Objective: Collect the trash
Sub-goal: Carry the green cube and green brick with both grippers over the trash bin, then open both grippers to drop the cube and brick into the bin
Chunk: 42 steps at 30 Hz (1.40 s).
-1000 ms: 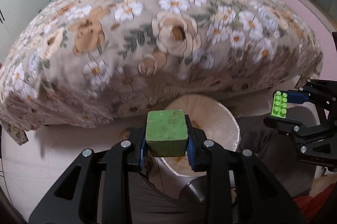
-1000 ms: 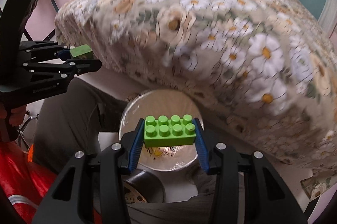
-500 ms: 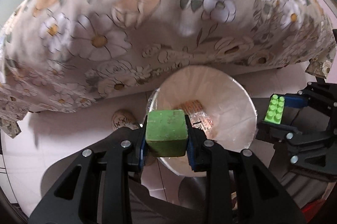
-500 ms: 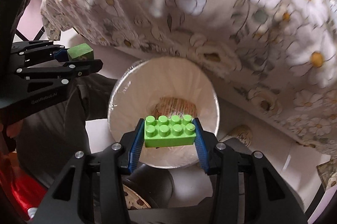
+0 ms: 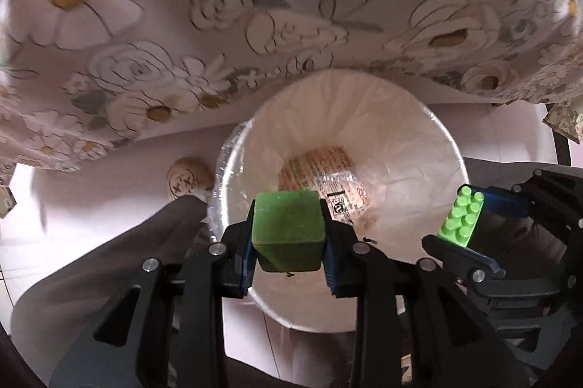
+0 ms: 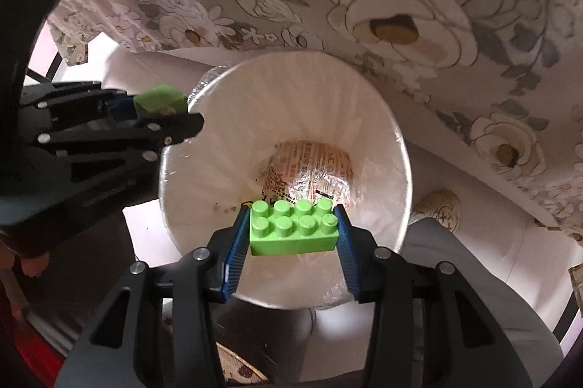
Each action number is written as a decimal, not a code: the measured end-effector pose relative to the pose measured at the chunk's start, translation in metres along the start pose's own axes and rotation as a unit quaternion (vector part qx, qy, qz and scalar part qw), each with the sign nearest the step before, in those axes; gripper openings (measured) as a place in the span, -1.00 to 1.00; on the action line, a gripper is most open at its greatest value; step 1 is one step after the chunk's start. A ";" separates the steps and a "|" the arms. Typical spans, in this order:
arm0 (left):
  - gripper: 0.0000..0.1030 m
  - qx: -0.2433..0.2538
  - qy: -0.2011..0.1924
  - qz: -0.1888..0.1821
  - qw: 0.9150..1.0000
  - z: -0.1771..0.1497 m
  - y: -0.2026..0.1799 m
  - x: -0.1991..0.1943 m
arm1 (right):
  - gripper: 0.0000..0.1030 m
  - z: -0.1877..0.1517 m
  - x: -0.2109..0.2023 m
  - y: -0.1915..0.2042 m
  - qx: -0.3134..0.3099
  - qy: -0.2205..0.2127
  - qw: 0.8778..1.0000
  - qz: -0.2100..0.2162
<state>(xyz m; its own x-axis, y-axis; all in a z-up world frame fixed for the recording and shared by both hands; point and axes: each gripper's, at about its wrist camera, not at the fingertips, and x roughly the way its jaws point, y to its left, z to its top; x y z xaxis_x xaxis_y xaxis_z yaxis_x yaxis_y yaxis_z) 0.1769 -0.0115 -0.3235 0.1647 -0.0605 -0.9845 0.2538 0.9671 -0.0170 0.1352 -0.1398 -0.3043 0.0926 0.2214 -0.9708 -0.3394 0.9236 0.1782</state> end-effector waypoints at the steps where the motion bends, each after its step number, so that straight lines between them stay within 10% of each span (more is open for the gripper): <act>1: -0.40 -0.002 0.005 -0.003 1.000 0.001 0.000 0.005 | -0.09 0.001 0.003 0.000 0.002 0.002 1.000 0.000; 30: -0.38 -0.008 0.111 -0.018 0.994 0.030 -0.018 0.097 | -0.08 0.013 0.088 -0.033 0.053 0.075 0.996 -0.001; 34: -0.01 -0.011 0.109 -0.008 0.994 0.030 -0.018 0.097 | 0.07 0.013 0.093 -0.030 0.054 0.077 0.996 -0.007; 42: 0.02 -0.012 0.113 -0.007 0.994 0.029 -0.013 0.094 | 0.21 0.013 0.094 -0.028 0.052 0.074 0.996 -0.008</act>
<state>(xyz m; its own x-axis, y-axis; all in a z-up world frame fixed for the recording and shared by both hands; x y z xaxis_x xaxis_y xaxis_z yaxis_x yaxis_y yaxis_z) 0.2166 -0.0373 -0.4103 -0.0568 -0.0190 -0.9982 0.2312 0.9724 -0.0317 0.1656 -0.1409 -0.3982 -0.0442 0.1642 -0.9854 -0.2389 0.9560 0.1700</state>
